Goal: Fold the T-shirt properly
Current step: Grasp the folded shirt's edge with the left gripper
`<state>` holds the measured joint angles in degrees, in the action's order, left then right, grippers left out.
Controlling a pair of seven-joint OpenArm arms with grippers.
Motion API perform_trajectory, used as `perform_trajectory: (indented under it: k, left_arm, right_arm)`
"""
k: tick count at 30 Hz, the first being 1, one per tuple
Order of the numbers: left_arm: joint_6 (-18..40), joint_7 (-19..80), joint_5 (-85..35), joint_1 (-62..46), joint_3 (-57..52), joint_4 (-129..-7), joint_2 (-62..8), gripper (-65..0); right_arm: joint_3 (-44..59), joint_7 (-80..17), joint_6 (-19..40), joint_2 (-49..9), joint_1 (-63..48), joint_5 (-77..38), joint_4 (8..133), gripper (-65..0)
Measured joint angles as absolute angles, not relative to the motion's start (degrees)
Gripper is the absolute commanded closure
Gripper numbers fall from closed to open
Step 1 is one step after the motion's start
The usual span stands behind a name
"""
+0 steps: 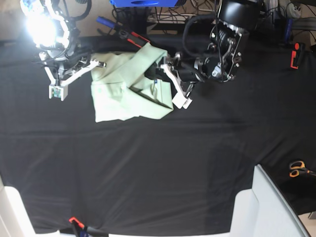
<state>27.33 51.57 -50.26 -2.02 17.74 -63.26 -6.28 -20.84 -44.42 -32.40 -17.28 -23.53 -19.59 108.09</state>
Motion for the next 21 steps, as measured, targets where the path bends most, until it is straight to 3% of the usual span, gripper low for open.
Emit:
perform_trajectory:
  k: [2, 10, 15, 21]
  left_arm:
    - [27.51, 51.55, -50.0, -0.93, 17.76, -61.19, -5.67, 0.0]
    - [27.62, 50.7, -50.02, 0.1, 18.33, -60.99, -6.22, 0.0]
    - [27.7, 58.08, -47.97, 4.36, 19.7, -60.71, -7.09, 0.0]
    - [27.99, 62.63, -39.99, 11.62, 29.19, -60.58, -7.7, 0.0]
  right_arm:
    - [-20.84, -44.42, -32.38, -17.26, -23.51, -19.62, 108.09, -0.4]
    - [-20.84, -44.42, -32.4, -17.28, -23.53, -19.57, 108.09, -0.4]
    - [-20.84, -44.4, -32.38, -17.34, -23.33, -19.53, 108.09, -0.4]
    - [-20.84, -44.4, -32.4, -17.47, -23.11, -19.51, 108.09, -0.4]
